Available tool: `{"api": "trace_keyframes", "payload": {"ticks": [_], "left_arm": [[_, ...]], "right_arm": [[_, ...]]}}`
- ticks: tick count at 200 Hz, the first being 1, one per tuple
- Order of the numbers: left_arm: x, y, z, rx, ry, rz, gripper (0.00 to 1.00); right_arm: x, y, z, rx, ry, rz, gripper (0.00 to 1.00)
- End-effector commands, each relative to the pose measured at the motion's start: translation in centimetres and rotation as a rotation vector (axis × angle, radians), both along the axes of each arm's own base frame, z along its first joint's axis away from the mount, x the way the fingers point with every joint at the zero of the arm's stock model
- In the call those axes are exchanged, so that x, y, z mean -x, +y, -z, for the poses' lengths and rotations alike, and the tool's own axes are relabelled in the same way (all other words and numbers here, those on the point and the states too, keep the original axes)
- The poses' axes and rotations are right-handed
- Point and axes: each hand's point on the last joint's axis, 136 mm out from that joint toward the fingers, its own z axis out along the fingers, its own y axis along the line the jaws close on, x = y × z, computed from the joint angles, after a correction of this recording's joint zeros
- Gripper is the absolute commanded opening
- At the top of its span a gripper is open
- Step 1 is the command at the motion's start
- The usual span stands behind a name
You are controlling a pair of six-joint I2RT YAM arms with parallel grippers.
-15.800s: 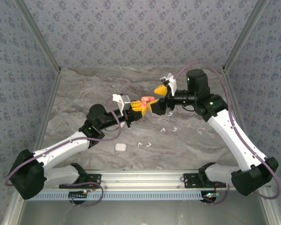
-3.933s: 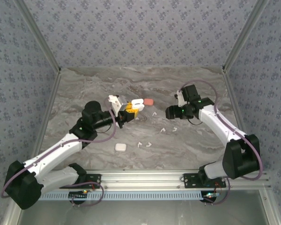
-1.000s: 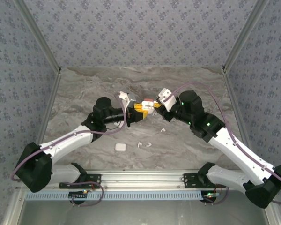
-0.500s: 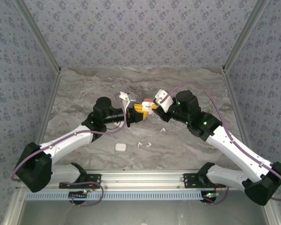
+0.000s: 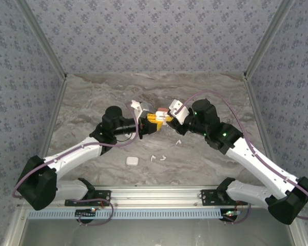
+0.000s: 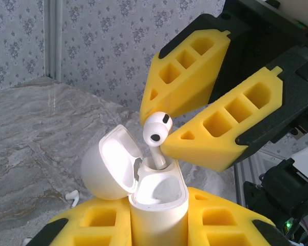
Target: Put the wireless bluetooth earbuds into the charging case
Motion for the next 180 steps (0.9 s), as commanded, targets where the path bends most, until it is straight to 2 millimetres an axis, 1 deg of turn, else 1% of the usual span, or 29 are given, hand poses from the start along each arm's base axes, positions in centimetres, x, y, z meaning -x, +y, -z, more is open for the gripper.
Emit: {"api": "trace_keyframes", "payload": {"ticks": [1, 34, 52, 57, 71, 79, 95, 121, 131, 145, 153, 155, 157, 158, 165, 180], "left_arm": [[0.1, -0.2, -2.3, 0.04, -0.061, 0.007, 0.0], [0.2, -0.2, -2.2, 0.04, -0.066, 0.007, 0.0], [0.2, -0.1, -2.2, 0.04, -0.07, 0.003, 0.0], [0.2, -0.1, -2.2, 0.041, -0.073, 0.003, 0.0], [0.2, 0.0, -2.2, 0.042, -0.077, -0.007, 0.0], [0.2, 0.2, -2.3, 0.045, -0.083, -0.015, 0.0], [-0.1, 0.6, -2.2, 0.045, -0.093, -0.05, 0.0], [-0.7, 1.5, -1.9, 0.036, -0.112, -0.124, 0.0], [-0.9, 2.0, -1.7, 0.033, -0.119, -0.155, 0.0], [-1.1, 2.6, -1.7, 0.027, -0.131, -0.193, 0.0], [-1.2, 2.9, -1.7, 0.024, -0.138, -0.211, 0.0], [-1.2, 2.9, -1.7, 0.023, -0.14, -0.215, 0.0], [-1.2, 3.0, -1.7, 0.022, -0.141, -0.219, 0.0], [-1.2, 3.1, -1.7, 0.021, -0.142, -0.222, 0.0], [-1.2, 3.3, -1.7, 0.017, -0.147, -0.234, 0.0], [-1.1, 3.7, -1.8, 0.014, -0.158, -0.25, 0.0]], "right_arm": [[0.9, 0.6, -0.3, -0.006, 0.018, -0.052, 0.28], [1.5, 0.9, -0.7, -0.028, 0.041, -0.087, 0.32], [1.7, 0.9, -1.3, -0.051, 0.058, -0.096, 0.38], [1.7, 0.8, -1.6, -0.059, 0.061, -0.096, 0.41], [1.5, 0.3, -2.5, -0.081, 0.081, -0.075, 0.48], [1.2, -0.1, -3.3, -0.108, 0.092, -0.057, 0.53], [0.8, -1.1, -4.6, -0.171, 0.129, -0.021, 0.58], [-0.8, -3.1, -5.0, -0.268, 0.213, 0.089, 0.69], [-1.5, -4.0, -4.1, -0.281, 0.261, 0.139, 0.72], [-2.4, -5.0, -1.9, -0.276, 0.342, 0.211, 0.74], [-2.9, -5.5, -0.2, -0.268, 0.4, 0.252, 0.74], [-3.1, -5.7, 0.5, -0.265, 0.425, 0.269, 0.75], [-3.1, -5.7, 0.7, -0.264, 0.432, 0.273, 0.75], [-3.2, -5.9, 1.1, -0.262, 0.447, 0.283, 0.75], [-3.4, -6.1, 2.3, -0.254, 0.49, 0.302, 0.75], [-3.7, -6.2, 5.8, -0.219, 0.59, 0.334, 0.76]]}}
